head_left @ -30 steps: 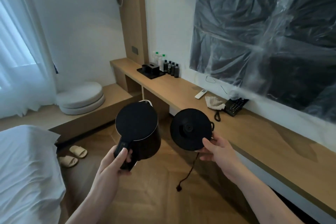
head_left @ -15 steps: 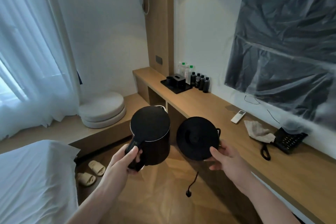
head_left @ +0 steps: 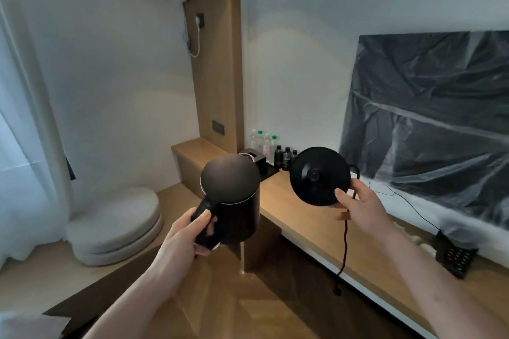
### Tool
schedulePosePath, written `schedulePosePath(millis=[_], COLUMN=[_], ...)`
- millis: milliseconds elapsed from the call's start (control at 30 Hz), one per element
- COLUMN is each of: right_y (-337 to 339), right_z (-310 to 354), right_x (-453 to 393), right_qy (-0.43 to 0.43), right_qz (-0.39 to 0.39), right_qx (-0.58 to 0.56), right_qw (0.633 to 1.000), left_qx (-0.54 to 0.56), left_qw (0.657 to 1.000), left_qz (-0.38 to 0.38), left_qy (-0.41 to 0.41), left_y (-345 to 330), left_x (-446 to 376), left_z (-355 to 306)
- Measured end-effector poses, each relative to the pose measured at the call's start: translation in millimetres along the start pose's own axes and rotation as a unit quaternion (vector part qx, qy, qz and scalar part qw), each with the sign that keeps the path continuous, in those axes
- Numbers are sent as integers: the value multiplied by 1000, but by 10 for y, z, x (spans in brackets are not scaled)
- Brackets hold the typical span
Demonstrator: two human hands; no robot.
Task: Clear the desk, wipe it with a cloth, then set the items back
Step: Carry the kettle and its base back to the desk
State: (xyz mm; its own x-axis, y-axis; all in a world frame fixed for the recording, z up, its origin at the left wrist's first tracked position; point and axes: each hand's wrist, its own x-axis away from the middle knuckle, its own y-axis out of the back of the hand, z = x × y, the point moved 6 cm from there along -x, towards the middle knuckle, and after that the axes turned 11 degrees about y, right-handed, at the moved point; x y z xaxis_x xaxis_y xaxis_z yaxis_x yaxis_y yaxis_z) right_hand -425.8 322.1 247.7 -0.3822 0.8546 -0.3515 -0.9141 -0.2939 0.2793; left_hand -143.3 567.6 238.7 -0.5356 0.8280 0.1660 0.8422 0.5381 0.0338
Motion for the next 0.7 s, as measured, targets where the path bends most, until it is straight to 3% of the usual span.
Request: schedulePosePath(millis=[333,700], right_y=[249,15], right_z=[-2,-182], right_x=[-1506,-3141], right_qy=[-19,66], right_qz=[-143,-148], right_qx=[-6,9], right_qw=[990,987], left_qx=[3,-3], left_qw=[998,995], left_qz=[58,99], left_qy=[18,0], left_y=[-2,-457], left_x=[-1456,-3251], left_z=[-550,-734])
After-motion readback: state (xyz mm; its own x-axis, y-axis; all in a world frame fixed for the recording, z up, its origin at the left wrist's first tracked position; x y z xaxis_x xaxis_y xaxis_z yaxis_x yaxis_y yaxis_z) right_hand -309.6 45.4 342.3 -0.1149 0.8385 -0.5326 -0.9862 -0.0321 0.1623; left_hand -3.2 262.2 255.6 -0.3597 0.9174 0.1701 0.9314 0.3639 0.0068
